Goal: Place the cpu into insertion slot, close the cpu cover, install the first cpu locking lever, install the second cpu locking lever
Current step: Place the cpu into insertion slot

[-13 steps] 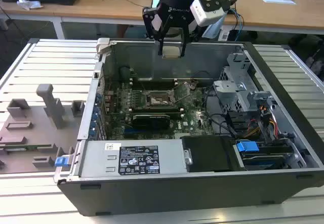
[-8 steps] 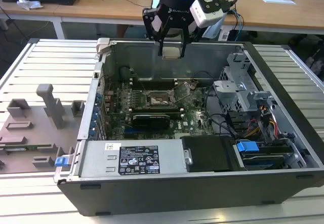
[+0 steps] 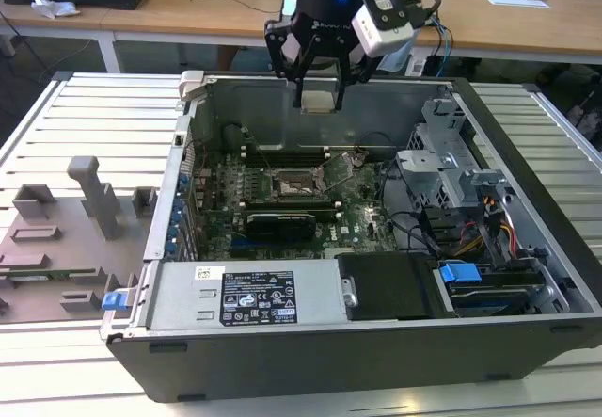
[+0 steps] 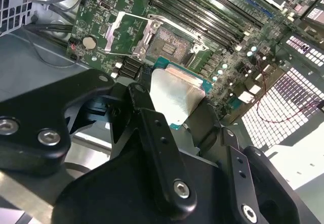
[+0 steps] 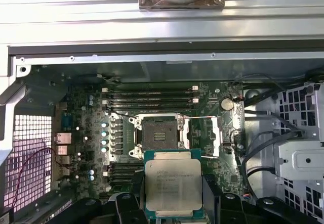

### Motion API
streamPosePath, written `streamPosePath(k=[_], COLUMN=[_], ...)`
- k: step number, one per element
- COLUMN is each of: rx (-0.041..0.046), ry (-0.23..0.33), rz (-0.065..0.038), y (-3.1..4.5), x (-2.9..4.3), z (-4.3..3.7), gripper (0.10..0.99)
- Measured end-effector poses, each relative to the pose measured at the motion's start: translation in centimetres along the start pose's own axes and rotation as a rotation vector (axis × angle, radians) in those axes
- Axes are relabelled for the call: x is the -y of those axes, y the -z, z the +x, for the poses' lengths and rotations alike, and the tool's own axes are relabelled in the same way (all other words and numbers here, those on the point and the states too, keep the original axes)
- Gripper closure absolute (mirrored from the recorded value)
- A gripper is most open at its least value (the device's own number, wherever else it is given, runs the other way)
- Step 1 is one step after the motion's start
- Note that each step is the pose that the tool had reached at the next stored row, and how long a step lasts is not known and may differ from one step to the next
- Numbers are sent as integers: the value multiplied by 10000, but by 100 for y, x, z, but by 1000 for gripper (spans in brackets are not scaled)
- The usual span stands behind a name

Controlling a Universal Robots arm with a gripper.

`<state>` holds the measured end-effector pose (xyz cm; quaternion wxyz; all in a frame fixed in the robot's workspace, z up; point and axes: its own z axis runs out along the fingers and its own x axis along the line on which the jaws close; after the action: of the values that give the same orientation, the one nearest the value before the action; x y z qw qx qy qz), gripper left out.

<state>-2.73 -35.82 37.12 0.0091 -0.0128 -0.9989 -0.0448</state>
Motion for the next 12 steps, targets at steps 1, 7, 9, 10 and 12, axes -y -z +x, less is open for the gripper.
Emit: streamPosePath(k=[1, 7, 9, 10, 12], rx=[0, 0, 0, 0, 0], ry=[0, 1, 0, 0, 1], rz=[0, 1, 1, 1, 0], y=[-6, -76, -87, -93, -103], x=[0, 7, 8, 8, 9], z=[0, -2, -2, -2, -2], gripper=[545, 545, 545, 545, 545])
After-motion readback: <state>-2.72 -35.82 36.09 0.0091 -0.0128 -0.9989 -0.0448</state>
